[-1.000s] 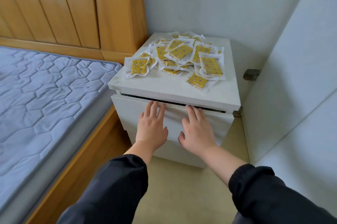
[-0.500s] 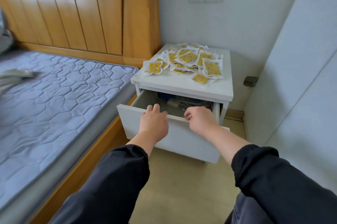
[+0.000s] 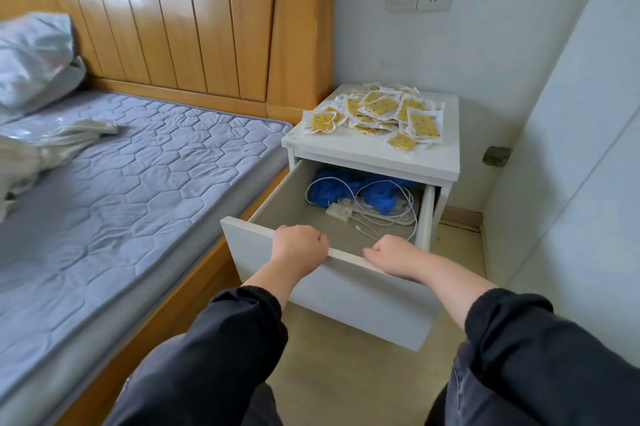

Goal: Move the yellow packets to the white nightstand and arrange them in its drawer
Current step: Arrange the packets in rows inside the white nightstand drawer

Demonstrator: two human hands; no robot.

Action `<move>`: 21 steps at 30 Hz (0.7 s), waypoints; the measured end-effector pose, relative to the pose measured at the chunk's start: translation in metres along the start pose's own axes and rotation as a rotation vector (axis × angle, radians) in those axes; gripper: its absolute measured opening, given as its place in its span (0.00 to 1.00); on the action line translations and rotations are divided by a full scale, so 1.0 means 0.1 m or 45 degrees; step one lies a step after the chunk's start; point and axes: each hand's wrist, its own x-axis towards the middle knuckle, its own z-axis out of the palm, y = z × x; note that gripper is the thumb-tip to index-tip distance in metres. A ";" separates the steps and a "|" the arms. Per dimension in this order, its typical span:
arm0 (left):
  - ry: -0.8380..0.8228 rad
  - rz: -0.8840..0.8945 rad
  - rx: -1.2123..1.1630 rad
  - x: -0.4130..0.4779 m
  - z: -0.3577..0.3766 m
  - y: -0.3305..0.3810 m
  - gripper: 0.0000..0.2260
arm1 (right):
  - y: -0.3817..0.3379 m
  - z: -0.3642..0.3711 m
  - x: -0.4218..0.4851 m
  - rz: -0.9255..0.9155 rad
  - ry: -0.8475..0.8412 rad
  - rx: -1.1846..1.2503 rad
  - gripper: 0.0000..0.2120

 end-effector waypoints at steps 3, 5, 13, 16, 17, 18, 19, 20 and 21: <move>-0.153 -0.046 -0.136 -0.03 -0.07 -0.02 0.17 | -0.03 -0.03 -0.09 0.075 -0.128 -0.096 0.21; -0.242 -0.043 -0.122 -0.04 -0.12 -0.04 0.15 | -0.07 -0.04 -0.14 0.113 -0.188 -0.130 0.20; -0.379 -0.027 -0.122 -0.13 -0.17 -0.01 0.18 | -0.14 -0.03 -0.28 0.189 -0.335 -0.186 0.17; -0.370 -0.027 -0.146 -0.15 -0.17 0.00 0.17 | -0.14 -0.01 -0.29 0.182 -0.299 -0.234 0.19; -0.368 -0.030 -0.168 -0.16 -0.18 0.00 0.17 | -0.14 0.00 -0.29 0.182 -0.294 -0.233 0.19; -0.368 -0.034 -0.200 -0.17 -0.19 0.01 0.17 | -0.14 0.00 -0.29 0.183 -0.291 -0.215 0.19; -0.371 -0.039 -0.238 -0.18 -0.20 0.02 0.16 | -0.14 0.00 -0.29 0.181 -0.285 -0.177 0.19; -0.369 -0.033 -0.277 -0.18 -0.20 0.02 0.16 | -0.13 0.00 -0.29 0.179 -0.270 -0.125 0.18; -0.366 -0.023 -0.310 -0.17 -0.22 0.03 0.15 | -0.12 0.00 -0.29 0.172 -0.242 -0.075 0.17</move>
